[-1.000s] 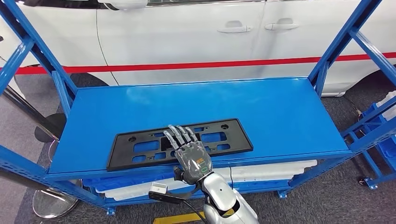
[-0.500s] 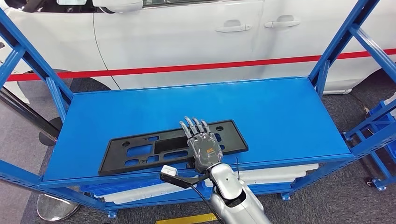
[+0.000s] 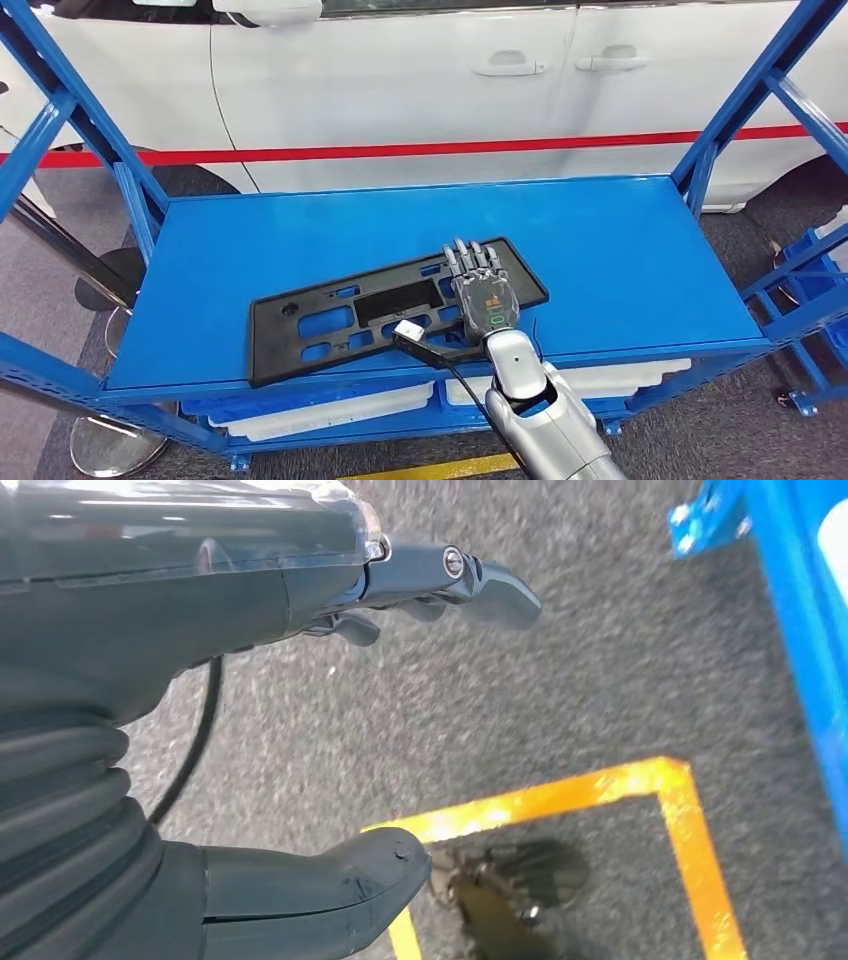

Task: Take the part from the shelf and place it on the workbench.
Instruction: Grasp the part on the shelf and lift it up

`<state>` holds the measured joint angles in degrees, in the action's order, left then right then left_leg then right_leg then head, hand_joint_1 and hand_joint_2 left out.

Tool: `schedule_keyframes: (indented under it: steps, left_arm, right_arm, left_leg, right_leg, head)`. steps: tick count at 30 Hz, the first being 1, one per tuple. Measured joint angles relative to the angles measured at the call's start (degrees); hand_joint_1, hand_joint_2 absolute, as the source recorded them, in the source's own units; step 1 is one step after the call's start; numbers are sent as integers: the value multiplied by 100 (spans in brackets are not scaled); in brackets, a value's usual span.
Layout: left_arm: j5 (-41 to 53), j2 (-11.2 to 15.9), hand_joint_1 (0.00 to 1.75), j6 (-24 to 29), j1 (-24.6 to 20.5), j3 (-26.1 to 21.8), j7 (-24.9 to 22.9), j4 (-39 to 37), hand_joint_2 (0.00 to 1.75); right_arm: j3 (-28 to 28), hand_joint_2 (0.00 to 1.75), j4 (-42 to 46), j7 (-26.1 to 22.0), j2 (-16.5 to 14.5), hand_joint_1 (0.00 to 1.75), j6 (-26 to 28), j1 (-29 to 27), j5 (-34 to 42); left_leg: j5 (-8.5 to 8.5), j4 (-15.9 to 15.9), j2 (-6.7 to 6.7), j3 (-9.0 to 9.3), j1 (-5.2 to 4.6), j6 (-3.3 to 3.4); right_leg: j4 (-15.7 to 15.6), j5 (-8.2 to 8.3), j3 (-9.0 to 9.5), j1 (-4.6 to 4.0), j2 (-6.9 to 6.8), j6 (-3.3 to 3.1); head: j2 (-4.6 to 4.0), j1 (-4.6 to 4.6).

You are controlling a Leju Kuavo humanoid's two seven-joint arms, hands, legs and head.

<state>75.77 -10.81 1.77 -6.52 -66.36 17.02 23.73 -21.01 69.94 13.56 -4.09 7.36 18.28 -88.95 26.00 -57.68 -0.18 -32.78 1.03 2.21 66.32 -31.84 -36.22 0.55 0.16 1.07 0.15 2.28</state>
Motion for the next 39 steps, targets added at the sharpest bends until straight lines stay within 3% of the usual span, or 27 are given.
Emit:
schedule_keyframes:
  steps: [2, 3, 4, 7, 9, 12, 14, 16, 17, 18, 19, 22, 24, 28, 29, 32, 33, 34, 35, 37, 39]
  left_arm:
    - [-4, 5, 0, 0, -5, 11, 3, 1, 175]
    - [-5, 7, 0, 0, -2, 19, 3, 0, 175]
    - [-7, 7, 0, 2, 1, 28, 4, -1, 175]
    - [-14, -10, 0, 13, 7, 48, 8, -2, 175]
    - [-17, -20, 0, 20, 8, 54, 11, -2, 175]
    - [-20, -19, 0, 27, 16, 57, 13, -2, 175]
    - [-21, -18, 0, 33, 17, 57, 16, -2, 175]
    - [-21, -20, 0, 37, 28, 57, 19, -2, 175]
    - [-22, -20, 0, 37, 39, 57, 19, -2, 175]
    - [-22, -19, 0, 37, 51, 57, 19, -2, 175]
    - [-23, -16, 0, 38, 61, 57, 19, -2, 175]
    - [-24, -7, 0, 40, 60, 57, 19, -2, 175]
    - [-24, -8, 0, 41, 50, 57, 20, -2, 175]
    - [-24, -17, 0, 42, 47, 58, 23, -2, 175]
    - [-24, -19, 0, 42, 45, 58, 24, -2, 175]
    - [-24, -15, 0, 42, 54, 57, 25, -2, 175]
    - [-24, -14, 0, 42, 58, 57, 25, -2, 175]
    - [-23, -14, 0, 41, 59, 57, 25, -2, 175]
    - [-23, -15, 0, 41, 59, 58, 25, -2, 175]
    - [-23, -27, 0, 40, 55, 60, 25, -2, 175]
    - [-24, -41, 0, 40, 49, 61, 25, -2, 175]
  right_arm:
    - [4, 175, -63, -94, 37, 0, -31, 6, -1]
    - [8, 175, -87, -148, 47, 0, -27, 8, -1]
    - [14, 175, -112, -203, 56, 0, -2, 12, -1]
    - [55, 175, -184, -347, 72, 0, 132, 39, -1]
    - [82, 175, -219, -397, 71, 0, 196, 54, -1]
    - [107, 175, -248, -440, 66, 0, 249, 59, -1]
    - [111, 175, -262, -477, 57, 0, 266, 59, -1]
    - [112, 175, -289, -498, 51, 0, 283, 51, -1]
    - [112, 175, -301, -500, 50, 0, 290, 48, -1]
    - [112, 175, -312, -501, 49, 0, 296, 45, -1]
    - [112, 175, -319, -501, 48, 0, 297, 43, -2]
    - [116, 175, -329, -501, 40, 0, 303, 46, -2]
    - [128, 175, -331, -501, 36, 0, 307, 48, -2]
    - [154, 175, -336, -501, 36, 0, 311, 43, -1]
    - [162, 175, -340, -501, 36, 0, 311, 42, -1]
    - [181, 175, -365, -501, 36, 0, 310, 17, -1]
    - [186, 175, -372, -501, 36, 0, 309, 8, -1]
    - [190, 175, -377, -501, 36, 0, 309, 2, -2]
    - [192, 175, -378, -501, 36, 0, 309, 1, -2]
    - [198, 175, -378, -501, 36, 0, 310, 12, -2]
    - [201, 175, -378, -510, 34, 0, 311, 21, -2]
  left_leg:
    - [5, -2, 7, 6, -11, 19]
    - [8, -3, 9, 14, -16, 21]
    - [11, -3, 7, 27, -20, 18]
    - [35, -7, -1, 76, -37, -10]
    - [52, -9, -2, 86, -43, -64]
    - [76, -16, -4, 100, -35, -169]
    - [301, -338, -4, -33, -29, -235]
    - [700, -1078, -2, -371, -8, -297]
    - [837, -1427, -2, -533, 4, -322]
    - [857, -1601, -1, -612, 15, -342]
    - [762, -1550, 0, -581, 25, -355]
    - [226, -427, 7, -19, 47, -359]
    - [131, -14, -4, 173, 31, -289]
    - [85, 31, -3, 185, 25, -100]
    - [63, 47, 4, 184, 34, -61]
    - [40, 53, 21, 143, 20, -16]
    - [39, 52, 24, 138, 11, -13]
    - [40, 51, 23, 141, 3, -13]
    - [42, 51, 19, 153, -4, -16]
    - [52, 50, 13, 175, -18, -31]
    - [63, 48, 11, 181, -28, -74]
  right_leg:
    - [700, -257, -360, 10, -1, 25]
    - [838, -249, -440, 13, -1, 27]
    - [722, -116, -392, 13, -1, 15]
    - [-440, 436, 177, -20, -4, -90]
    - [-815, 517, 354, -61, -8, -136]
    - [-881, 554, 385, -49, -12, -187]
    - [-945, 597, 419, -6, -32, -247]
    - [-955, 607, 412, -3, -47, -274]
    - [-952, 607, 405, -4, -48, -274]
    - [-948, 606, 404, -2, -47, -272]
    - [-940, 602, 407, 4, -45, -266]
    - [-884, 565, 416, 14, -27, -203]
    - [-856, 548, 409, -6, -8, -136]
    - [-778, 486, 384, 8, 3, -2]
    - [-593, 357, 300, 16, 1, 21]
    - [494, -193, -226, 23, -6, 57]
    - [733, -247, -345, 22, -6, 56]
    - [749, -178, -354, 19, -6, 44]
    - [515, -4, -240, 14, -5, 18]
    - [-312, 383, 165, -19, -2, -70]
    - [-829, 545, 400, -61, -8, -132]
  head:
    - [0, -1]
    - [0, -1]
    - [0, -1]
    - [0, -1]
    - [0, -1]
    - [0, -1]
    - [0, -1]
    - [0, -1]
    - [0, -1]
    - [0, -2]
    - [0, -2]
    - [0, -2]
    - [0, -1]
    - [0, -1]
    - [0, 0]
    - [0, 0]
    - [0, 0]
    - [0, 1]
    - [0, 0]
    - [0, 0]
    - [0, -1]
